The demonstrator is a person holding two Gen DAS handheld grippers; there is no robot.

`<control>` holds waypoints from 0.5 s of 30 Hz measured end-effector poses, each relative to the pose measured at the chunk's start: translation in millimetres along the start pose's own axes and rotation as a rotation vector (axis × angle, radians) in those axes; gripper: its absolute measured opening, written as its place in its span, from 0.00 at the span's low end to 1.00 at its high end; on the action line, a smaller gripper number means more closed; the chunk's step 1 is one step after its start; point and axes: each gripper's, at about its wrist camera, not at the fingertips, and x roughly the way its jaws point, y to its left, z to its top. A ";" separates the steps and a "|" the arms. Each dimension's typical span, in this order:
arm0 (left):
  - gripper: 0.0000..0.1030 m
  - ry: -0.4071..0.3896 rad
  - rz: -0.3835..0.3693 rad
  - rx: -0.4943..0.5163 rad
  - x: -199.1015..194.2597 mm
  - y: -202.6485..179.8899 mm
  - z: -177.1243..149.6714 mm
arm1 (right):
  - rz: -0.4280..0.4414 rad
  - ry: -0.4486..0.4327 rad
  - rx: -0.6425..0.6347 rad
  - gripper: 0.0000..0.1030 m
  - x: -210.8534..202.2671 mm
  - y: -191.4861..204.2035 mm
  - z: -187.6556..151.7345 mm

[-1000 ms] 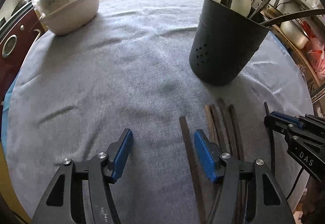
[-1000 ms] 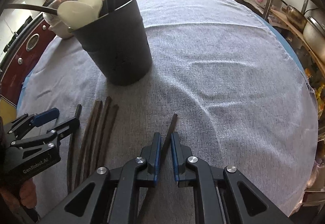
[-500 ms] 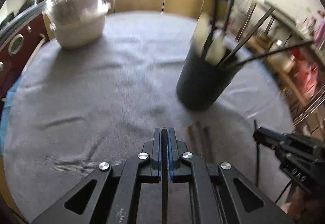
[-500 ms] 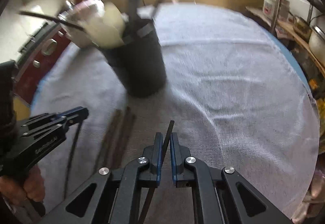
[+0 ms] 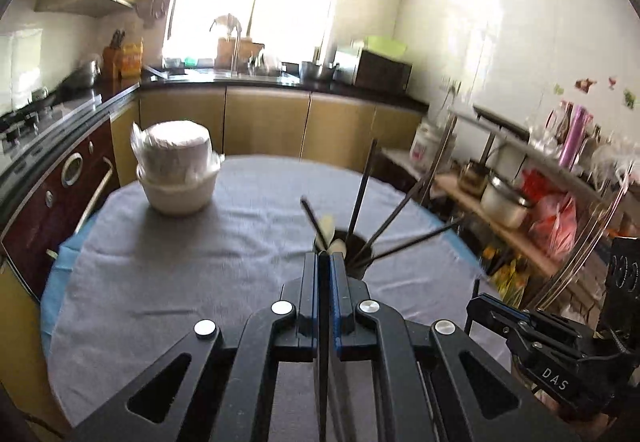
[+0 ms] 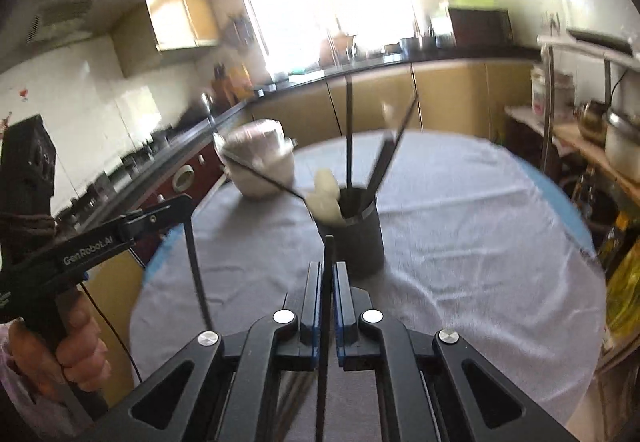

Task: Organize utensils
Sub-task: 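Lift both held chopsticks and lower them into the black holder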

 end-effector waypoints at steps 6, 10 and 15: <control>0.05 -0.085 -0.001 0.018 -14.0 -7.1 29.5 | 0.005 -0.116 -0.019 0.05 -26.0 17.0 32.8; 0.05 -0.126 0.002 0.034 -19.8 -12.1 54.5 | 0.002 -0.162 -0.041 0.05 -28.5 27.2 57.0; 0.05 -0.190 0.002 0.042 -24.0 -19.9 93.4 | -0.011 -0.225 -0.056 0.05 -27.8 34.0 93.7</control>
